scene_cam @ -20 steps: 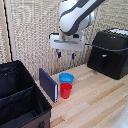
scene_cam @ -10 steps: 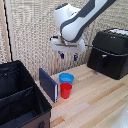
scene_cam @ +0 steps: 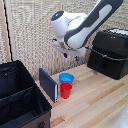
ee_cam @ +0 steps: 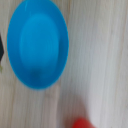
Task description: Please move the gripper into proximity with the fryer handle. Once close enough, gingerly grasp the handle and gently tug the fryer basket open in your direction.
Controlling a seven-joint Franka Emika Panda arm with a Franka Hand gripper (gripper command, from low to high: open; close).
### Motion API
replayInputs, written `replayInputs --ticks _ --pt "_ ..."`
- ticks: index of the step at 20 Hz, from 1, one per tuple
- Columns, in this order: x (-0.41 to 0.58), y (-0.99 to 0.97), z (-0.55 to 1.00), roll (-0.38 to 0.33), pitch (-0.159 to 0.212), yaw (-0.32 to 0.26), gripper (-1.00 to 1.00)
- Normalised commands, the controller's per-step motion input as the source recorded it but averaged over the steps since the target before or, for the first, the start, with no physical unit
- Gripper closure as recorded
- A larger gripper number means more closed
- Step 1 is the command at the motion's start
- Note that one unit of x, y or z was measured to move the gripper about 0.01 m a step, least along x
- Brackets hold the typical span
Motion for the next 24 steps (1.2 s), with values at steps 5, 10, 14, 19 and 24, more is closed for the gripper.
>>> replayInputs --ticks 5,10,14,19,24 --pt "0.0 -0.59 -0.29 -0.104 -0.072 0.059 -1.0" --pt "0.0 -0.7 -0.22 -0.041 -0.078 0.054 -1.0" --pt "0.0 -0.78 -0.21 -0.001 -0.116 0.054 -1.0" --pt "0.0 -0.78 -0.18 0.0 -0.119 0.048 -1.0" --pt "-0.02 -0.76 -0.16 0.0 -0.084 0.027 -1.0"
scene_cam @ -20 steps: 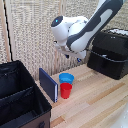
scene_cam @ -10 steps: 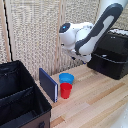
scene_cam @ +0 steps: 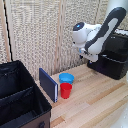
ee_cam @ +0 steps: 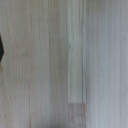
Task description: Please move the gripper into proximity with the fryer handle. Once close enough, gingerly grasp the handle and gently tug the fryer basket open in your direction.
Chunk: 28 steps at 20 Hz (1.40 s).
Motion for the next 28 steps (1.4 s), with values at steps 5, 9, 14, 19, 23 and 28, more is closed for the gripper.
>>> replayInputs --ticks 5,9,14,19,23,28 --pt "-0.157 -0.75 -0.14 -0.001 -0.005 0.011 -1.0" --pt "-0.165 -0.74 -0.14 -0.001 0.006 0.017 -1.0" --pt "-0.014 -0.65 -0.02 0.0 -0.004 0.043 -1.0" --pt "0.0 -0.55 0.0 -0.003 -0.021 0.034 -1.0" --pt "0.001 -0.1 0.0 0.0 -0.009 -0.026 1.0" --pt "0.157 -0.02 0.01 0.005 0.091 0.065 1.0"
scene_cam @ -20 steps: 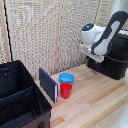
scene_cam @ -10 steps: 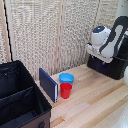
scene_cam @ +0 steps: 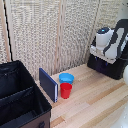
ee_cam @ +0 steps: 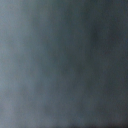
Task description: Please move the gripper into proximity with the fryer handle. Once close enough, gingerly grasp the handle and gently tug the fryer basket open in your direction.
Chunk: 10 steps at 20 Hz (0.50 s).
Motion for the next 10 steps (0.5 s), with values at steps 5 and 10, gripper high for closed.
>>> replayInputs --ticks 5,10 --pt "0.197 -0.13 0.21 0.033 0.175 0.135 1.0" --pt "-0.014 -0.12 0.12 0.081 0.078 0.116 1.0"
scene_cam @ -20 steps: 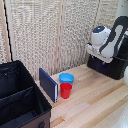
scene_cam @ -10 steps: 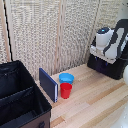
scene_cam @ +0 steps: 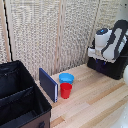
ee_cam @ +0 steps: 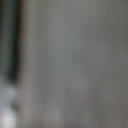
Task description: Please move the gripper into proximity with the fryer handle. Once close enough, gingerly grasp the handle and gently tug the fryer basket open in your direction.
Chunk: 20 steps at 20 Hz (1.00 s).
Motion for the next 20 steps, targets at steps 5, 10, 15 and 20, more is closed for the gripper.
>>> replayInputs --ticks 5,10,15,20 --pt "-0.099 0.1 0.26 0.063 0.011 -0.056 1.0" --pt "-0.269 0.47 0.61 0.07 -0.058 -0.14 1.0" --pt "-0.372 0.71 0.86 0.031 -0.096 -0.023 1.0" --pt "-0.437 0.7 0.85 0.035 -0.016 0.0 1.0"
